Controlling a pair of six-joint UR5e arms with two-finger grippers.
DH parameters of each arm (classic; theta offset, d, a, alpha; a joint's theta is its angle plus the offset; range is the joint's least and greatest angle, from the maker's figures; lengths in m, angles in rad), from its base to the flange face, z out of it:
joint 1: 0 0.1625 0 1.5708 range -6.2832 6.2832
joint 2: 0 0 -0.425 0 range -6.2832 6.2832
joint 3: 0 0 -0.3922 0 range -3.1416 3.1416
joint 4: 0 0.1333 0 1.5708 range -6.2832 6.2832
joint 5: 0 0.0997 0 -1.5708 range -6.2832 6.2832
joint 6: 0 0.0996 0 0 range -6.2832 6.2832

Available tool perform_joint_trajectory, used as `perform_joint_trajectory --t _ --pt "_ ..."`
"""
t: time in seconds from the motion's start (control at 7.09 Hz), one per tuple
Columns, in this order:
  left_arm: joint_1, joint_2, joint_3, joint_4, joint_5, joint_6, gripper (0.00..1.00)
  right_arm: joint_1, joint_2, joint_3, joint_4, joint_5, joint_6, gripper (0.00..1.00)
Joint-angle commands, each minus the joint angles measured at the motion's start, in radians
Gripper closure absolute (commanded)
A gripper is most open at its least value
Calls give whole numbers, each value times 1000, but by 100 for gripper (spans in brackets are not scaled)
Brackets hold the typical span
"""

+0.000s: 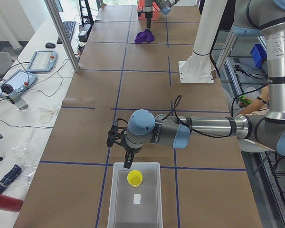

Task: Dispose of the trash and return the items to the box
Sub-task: 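Reach the right gripper to the purple cloth and grasp it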

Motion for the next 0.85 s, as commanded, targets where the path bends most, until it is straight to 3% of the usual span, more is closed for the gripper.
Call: perform_joint_trajectory --t 0.0,0.14,0.28,0.42,0.71 --pt "0 0 0 1 -1 0 0 -5 35 -24 7 -12 80 58" --pt "0 0 0 1 -1 0 0 -7 52 -30 7 -14 96 88" --pt "0 0 -2 -2 -1 0 0 -5 51 -28 7 -12 94 100" --pt "0 0 -6 0 -3 0 0 -4 46 -22 7 -11 94 100" --pt "8 2 1 1 -99 -4 0 50 -7 42 2 11 88 100"
